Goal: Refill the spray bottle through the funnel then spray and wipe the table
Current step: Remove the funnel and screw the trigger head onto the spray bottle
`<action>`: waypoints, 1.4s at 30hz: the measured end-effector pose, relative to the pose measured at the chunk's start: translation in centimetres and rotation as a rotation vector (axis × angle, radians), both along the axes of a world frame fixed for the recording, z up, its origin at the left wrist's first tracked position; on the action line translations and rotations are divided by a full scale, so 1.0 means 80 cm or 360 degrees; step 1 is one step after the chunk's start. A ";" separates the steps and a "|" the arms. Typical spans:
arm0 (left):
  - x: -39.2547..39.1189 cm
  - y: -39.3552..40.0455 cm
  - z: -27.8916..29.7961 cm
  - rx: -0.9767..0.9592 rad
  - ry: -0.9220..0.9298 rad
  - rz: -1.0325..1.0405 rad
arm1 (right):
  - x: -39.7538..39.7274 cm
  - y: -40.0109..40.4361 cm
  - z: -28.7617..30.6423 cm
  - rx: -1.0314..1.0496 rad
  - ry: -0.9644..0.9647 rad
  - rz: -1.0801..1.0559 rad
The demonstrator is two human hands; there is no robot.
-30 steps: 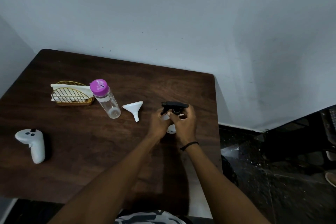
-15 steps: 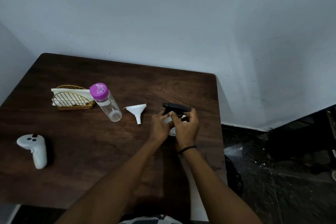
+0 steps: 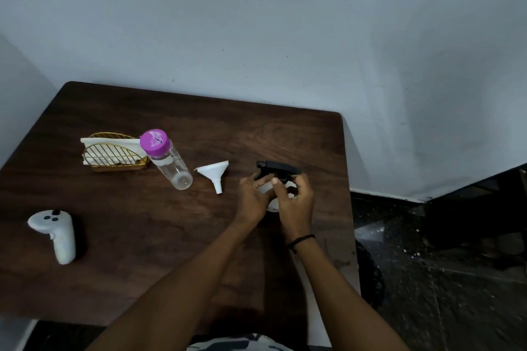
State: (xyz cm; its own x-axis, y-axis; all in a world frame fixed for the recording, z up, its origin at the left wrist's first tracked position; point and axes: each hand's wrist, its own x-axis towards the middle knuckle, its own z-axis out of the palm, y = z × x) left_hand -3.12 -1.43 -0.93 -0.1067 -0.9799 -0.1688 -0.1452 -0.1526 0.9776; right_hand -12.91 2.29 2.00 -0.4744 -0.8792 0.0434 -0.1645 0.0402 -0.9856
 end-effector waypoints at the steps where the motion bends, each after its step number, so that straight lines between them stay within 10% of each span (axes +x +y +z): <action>1: 0.001 -0.002 -0.006 -0.0054 -0.0094 -0.0041 | 0.000 -0.002 0.003 0.0015 -0.0026 -0.0013; 21: -0.010 0.006 -0.005 -0.0467 -0.0480 0.0036 | -0.011 -0.010 0.021 0.0125 0.0023 0.0160; 31: -0.011 -0.005 0.003 -0.0442 -0.0325 -0.0351 | -0.061 -0.026 0.030 0.0392 -0.0033 0.0870; 42: -0.020 0.012 0.009 -0.0434 -0.0419 -0.0038 | -0.013 -0.002 0.001 0.0347 0.0045 0.0259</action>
State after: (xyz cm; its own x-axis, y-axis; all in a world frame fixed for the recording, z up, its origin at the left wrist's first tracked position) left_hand -4.72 -0.51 -0.19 -0.1181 -0.9903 0.0734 -0.3972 0.1149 0.9105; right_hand -13.92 2.12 2.07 -0.3276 -0.9337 -0.1442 -0.2135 0.2219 -0.9514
